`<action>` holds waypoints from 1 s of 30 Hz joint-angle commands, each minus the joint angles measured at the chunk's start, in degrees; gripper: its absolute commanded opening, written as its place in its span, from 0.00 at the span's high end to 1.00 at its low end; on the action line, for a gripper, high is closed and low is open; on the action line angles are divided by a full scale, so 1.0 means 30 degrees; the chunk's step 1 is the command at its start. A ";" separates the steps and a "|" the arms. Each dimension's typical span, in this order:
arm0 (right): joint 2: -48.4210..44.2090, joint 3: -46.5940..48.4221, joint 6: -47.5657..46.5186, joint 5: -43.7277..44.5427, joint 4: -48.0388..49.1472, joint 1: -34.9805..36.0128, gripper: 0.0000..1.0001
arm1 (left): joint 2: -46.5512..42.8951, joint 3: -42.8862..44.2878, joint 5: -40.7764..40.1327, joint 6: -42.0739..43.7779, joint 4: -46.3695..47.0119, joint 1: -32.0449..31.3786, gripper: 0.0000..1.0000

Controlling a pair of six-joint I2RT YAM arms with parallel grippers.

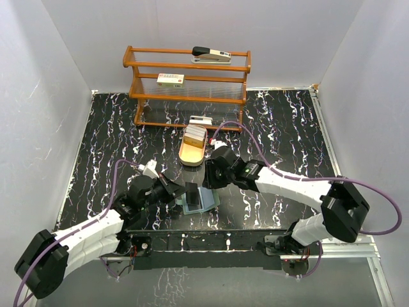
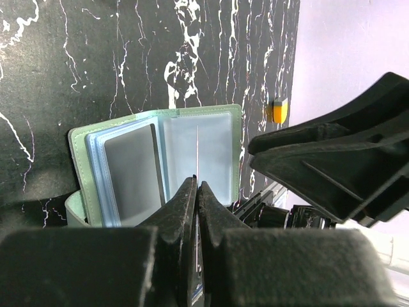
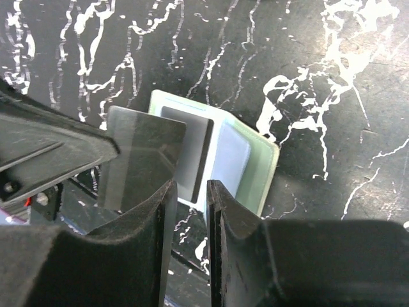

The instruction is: Put the credit cards into the card holder

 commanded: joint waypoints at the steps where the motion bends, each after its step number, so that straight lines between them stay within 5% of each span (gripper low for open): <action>1: 0.0656 0.0807 -0.0542 0.1309 -0.0137 0.0122 0.77 | 0.0283 -0.0130 0.0054 0.0026 0.1444 -0.0071 1.00; 30: 0.0391 -0.4222 -0.0535 0.3391 0.2733 0.0270 0.87 | 0.7826 -0.0002 0.3492 0.2407 0.7835 -0.0065 1.00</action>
